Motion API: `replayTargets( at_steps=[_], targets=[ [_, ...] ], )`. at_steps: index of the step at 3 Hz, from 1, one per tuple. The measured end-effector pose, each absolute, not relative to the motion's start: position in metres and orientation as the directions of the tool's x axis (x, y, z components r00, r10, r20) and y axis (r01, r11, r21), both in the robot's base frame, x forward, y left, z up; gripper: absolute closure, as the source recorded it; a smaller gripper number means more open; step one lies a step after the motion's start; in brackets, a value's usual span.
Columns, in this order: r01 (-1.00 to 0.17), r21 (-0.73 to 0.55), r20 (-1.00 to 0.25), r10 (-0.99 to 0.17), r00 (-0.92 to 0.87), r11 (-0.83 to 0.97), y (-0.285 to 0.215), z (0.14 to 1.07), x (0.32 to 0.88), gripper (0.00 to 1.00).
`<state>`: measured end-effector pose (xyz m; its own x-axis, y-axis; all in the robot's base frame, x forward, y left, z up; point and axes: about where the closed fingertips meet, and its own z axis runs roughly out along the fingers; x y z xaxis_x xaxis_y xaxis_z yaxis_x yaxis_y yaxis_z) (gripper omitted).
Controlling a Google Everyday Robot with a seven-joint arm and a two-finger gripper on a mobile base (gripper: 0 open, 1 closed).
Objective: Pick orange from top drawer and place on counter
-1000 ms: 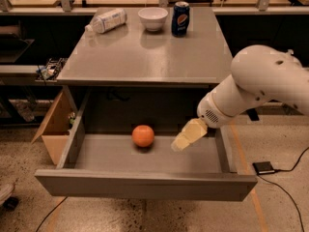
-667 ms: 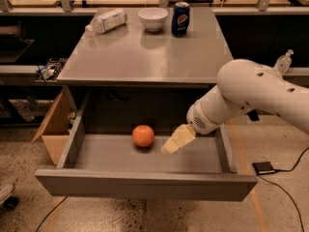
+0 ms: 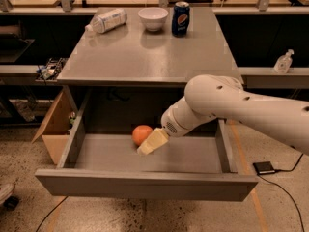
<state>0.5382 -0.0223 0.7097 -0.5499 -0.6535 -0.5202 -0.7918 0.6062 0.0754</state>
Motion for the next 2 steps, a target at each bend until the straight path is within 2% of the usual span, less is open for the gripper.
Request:
replayTargets(
  at_steps=[2],
  targets=[
    [-0.766, 0.059, -0.535, -0.628, -0.566, 0.64, 0.015, 0.681, 0.563, 0.0]
  ],
)
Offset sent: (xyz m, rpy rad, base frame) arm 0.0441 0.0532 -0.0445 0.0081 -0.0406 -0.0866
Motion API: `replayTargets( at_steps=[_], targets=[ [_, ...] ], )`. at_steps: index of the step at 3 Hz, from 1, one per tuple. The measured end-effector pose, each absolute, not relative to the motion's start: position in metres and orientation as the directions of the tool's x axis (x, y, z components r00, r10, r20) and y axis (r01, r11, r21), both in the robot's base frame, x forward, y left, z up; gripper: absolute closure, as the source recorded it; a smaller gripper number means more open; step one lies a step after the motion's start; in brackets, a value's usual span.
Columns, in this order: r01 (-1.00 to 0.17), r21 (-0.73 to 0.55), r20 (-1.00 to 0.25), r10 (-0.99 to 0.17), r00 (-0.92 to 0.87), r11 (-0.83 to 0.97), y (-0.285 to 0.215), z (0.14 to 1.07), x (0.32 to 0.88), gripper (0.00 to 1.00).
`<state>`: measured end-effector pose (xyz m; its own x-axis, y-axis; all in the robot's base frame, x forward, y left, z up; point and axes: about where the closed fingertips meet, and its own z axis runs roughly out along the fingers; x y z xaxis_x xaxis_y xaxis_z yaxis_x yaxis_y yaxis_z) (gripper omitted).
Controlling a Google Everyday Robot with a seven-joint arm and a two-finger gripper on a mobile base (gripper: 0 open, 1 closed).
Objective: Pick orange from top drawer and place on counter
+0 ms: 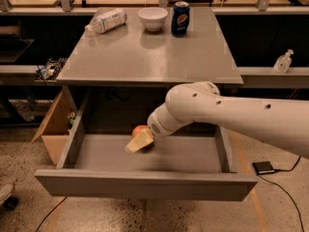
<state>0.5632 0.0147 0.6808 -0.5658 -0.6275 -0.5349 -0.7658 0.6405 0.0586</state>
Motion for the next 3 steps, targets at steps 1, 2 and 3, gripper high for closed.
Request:
replayTargets(
  at_steps=[1, 2, 3],
  targets=[
    [-0.747, 0.06, -0.545, -0.605, -0.58, 0.662, 0.028, 0.672, 0.576, 0.0],
    [-0.733, 0.084, -0.535, -0.59, -0.604, 0.675, 0.05, 0.653, 0.583, 0.0],
    [-0.733, 0.084, -0.535, -0.59, -0.604, 0.675, 0.05, 0.653, 0.583, 0.0]
  ],
)
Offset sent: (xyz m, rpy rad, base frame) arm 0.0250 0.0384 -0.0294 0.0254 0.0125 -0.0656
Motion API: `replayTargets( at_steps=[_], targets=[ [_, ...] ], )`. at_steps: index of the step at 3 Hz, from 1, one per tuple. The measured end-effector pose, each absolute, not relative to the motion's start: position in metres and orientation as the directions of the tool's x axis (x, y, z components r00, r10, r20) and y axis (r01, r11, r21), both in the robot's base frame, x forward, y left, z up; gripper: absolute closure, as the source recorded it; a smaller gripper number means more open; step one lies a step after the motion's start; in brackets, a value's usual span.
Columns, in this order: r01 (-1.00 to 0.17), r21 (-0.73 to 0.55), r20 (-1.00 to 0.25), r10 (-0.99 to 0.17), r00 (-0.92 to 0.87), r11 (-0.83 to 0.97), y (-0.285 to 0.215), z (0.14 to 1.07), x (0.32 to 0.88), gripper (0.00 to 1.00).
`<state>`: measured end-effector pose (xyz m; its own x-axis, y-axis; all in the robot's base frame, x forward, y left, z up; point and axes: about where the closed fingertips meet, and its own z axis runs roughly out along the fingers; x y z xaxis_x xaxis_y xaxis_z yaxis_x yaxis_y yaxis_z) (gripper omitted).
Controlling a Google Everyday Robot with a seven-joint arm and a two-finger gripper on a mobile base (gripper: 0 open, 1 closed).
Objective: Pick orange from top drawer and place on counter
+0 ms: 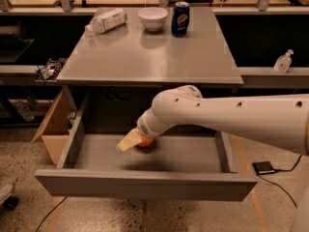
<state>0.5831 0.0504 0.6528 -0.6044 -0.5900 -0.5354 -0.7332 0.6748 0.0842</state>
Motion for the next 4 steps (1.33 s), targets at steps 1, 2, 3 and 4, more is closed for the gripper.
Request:
replayTargets(
  at_steps=[1, 2, 3, 4],
  targets=[
    [-0.734, 0.084, -0.535, -0.591, -0.603, 0.673, 0.0513, 0.6526, 0.5826, 0.18],
    [-0.736, 0.084, -0.535, -0.593, -0.603, 0.672, 0.052, 0.6524, 0.5821, 0.41],
    [-0.737, 0.084, -0.534, -0.594, -0.602, 0.671, 0.0529, 0.6523, 0.5817, 0.65],
    [-0.738, 0.084, -0.534, -0.595, -0.601, 0.669, 0.0536, 0.6521, 0.5812, 0.88]
  ],
)
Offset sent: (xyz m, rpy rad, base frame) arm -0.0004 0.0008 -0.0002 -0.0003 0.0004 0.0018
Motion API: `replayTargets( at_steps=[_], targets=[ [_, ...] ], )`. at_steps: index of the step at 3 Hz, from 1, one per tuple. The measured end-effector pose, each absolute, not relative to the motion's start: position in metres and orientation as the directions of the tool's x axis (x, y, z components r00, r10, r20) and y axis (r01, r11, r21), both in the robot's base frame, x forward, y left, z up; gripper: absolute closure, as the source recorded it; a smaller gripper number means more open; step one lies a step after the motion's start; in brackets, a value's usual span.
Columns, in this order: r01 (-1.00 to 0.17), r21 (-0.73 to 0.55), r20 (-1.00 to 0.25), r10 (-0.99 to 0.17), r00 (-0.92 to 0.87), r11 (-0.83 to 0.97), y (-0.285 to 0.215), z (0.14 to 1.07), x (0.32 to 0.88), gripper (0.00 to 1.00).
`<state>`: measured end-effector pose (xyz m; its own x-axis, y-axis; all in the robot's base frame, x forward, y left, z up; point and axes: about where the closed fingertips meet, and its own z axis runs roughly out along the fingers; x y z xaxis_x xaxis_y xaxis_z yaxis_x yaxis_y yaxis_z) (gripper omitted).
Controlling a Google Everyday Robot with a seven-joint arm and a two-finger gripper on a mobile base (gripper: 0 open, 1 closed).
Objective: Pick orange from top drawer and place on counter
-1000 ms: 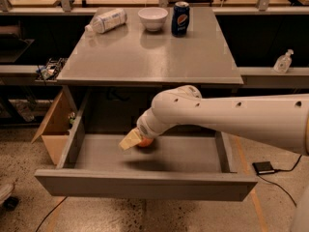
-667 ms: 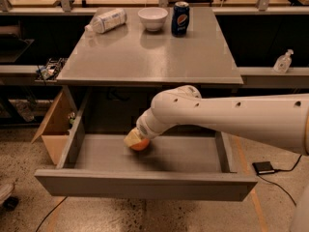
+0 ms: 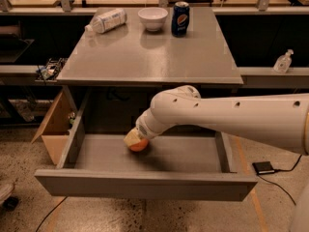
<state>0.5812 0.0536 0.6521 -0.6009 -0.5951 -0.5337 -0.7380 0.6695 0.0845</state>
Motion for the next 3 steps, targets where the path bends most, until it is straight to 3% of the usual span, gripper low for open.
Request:
replayTargets(
  at_steps=[1, 2, 3],
  targets=[
    [-0.739, 0.085, -0.533, -0.596, -0.6, 0.668, 0.0544, 0.6519, 0.5808, 1.0],
    [-0.739, 0.084, -0.535, -0.595, -0.6, 0.669, 0.0544, 0.6522, 0.5805, 0.98],
    [-0.737, 0.081, -0.538, -0.593, -0.599, 0.671, 0.0544, 0.6533, 0.5797, 0.77]
  ],
)
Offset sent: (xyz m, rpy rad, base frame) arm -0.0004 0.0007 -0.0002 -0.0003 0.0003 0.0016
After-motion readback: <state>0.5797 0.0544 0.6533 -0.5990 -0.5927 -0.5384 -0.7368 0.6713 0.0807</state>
